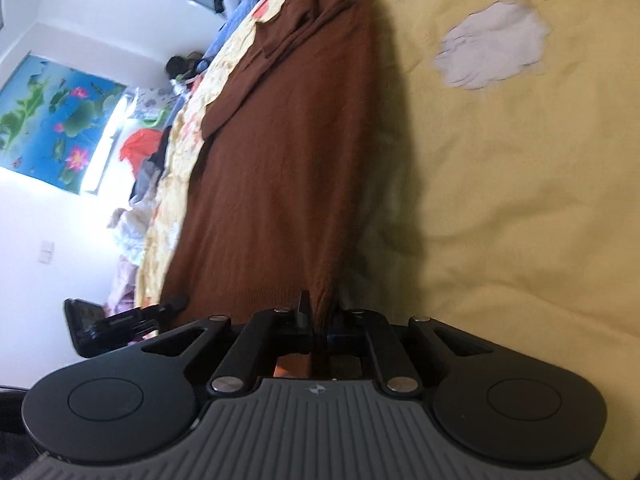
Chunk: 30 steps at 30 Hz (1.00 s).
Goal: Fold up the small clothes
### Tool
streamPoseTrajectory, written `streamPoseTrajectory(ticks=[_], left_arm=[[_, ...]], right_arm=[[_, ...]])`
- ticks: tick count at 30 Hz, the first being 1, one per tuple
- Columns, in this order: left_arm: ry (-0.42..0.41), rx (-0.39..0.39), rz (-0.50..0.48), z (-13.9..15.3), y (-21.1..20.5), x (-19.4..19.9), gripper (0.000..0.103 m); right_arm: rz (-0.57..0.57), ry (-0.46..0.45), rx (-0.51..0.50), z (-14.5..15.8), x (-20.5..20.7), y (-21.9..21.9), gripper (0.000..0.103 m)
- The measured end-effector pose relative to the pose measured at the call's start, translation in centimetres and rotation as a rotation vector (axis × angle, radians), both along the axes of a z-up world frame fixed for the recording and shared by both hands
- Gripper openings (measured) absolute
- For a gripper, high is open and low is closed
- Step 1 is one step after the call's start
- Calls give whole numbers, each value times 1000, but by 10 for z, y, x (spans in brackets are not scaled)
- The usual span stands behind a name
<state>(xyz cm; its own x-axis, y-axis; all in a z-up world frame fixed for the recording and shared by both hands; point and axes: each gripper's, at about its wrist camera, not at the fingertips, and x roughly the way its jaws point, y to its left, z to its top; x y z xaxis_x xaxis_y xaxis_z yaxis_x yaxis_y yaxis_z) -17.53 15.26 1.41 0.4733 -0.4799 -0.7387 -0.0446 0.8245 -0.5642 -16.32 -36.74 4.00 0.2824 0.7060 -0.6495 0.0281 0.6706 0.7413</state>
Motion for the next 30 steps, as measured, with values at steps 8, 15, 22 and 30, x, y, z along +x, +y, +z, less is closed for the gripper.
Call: streamPoseTrajectory(ticks=[8, 15, 22, 30], left_arm=[[-168, 208, 67, 53, 20, 22, 9], [-331, 480, 98, 50, -78, 113, 25], [-409, 652, 69, -7, -98, 101, 71], [-407, 628, 98, -5, -90, 94, 81]], right_arm=[[-96, -93, -25, 19, 11, -23, 80], [-119, -348, -260, 40, 109, 45, 79], [67, -570, -707, -4, 114, 122, 92], [54, -546, -798, 6, 106, 111, 94]])
